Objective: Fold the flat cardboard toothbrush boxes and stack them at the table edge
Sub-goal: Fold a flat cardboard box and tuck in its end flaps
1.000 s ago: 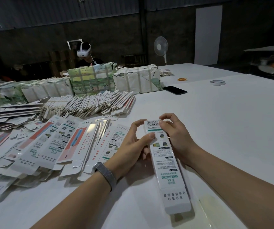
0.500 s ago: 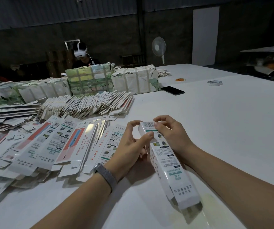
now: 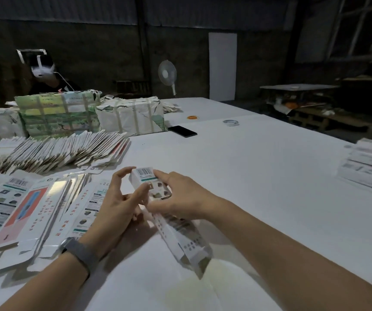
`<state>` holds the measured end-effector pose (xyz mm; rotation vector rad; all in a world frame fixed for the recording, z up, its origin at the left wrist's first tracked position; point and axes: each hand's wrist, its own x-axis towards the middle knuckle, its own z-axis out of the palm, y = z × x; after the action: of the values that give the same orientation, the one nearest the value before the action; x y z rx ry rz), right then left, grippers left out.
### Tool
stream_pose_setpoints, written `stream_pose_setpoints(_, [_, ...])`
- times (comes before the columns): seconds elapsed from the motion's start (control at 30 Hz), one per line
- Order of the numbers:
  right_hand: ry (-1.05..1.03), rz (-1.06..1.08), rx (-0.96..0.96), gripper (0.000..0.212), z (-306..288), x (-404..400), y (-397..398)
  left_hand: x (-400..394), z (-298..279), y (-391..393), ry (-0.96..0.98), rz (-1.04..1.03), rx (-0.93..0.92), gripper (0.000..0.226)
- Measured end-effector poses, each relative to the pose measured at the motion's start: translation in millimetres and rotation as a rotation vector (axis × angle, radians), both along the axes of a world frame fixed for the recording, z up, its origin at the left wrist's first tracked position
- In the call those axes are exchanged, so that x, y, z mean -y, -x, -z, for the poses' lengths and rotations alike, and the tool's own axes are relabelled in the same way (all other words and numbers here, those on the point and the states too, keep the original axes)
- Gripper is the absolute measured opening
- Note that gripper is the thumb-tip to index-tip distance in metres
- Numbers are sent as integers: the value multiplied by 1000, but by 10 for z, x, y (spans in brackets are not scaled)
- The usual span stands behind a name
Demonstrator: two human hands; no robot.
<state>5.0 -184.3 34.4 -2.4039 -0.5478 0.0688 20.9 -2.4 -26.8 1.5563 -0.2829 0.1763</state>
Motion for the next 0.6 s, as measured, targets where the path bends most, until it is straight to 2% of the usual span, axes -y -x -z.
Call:
stream_pose_setpoints(0.13, [-6, 124, 52, 81, -106, 276, 70, -38, 40, 10, -82, 12, 28, 55])
stream_pose_setpoints(0.23, [188, 250, 109, 77, -153, 792, 90, 3, 31, 4, -79, 39, 10, 55])
stream_pose_setpoints(0.43, [594, 609, 21, 52, -63, 2254, 57, 39, 24, 37, -54, 97, -3, 48])
stream_pose_setpoints(0.53, [619, 760, -6, 53, 11, 2971, 69, 18, 54, 20, -88, 114, -3, 44])
stream_pose_setpoints(0.6, [594, 847, 42, 58, 59, 3323, 100, 15, 78, 7, -104, 111, -11, 43])
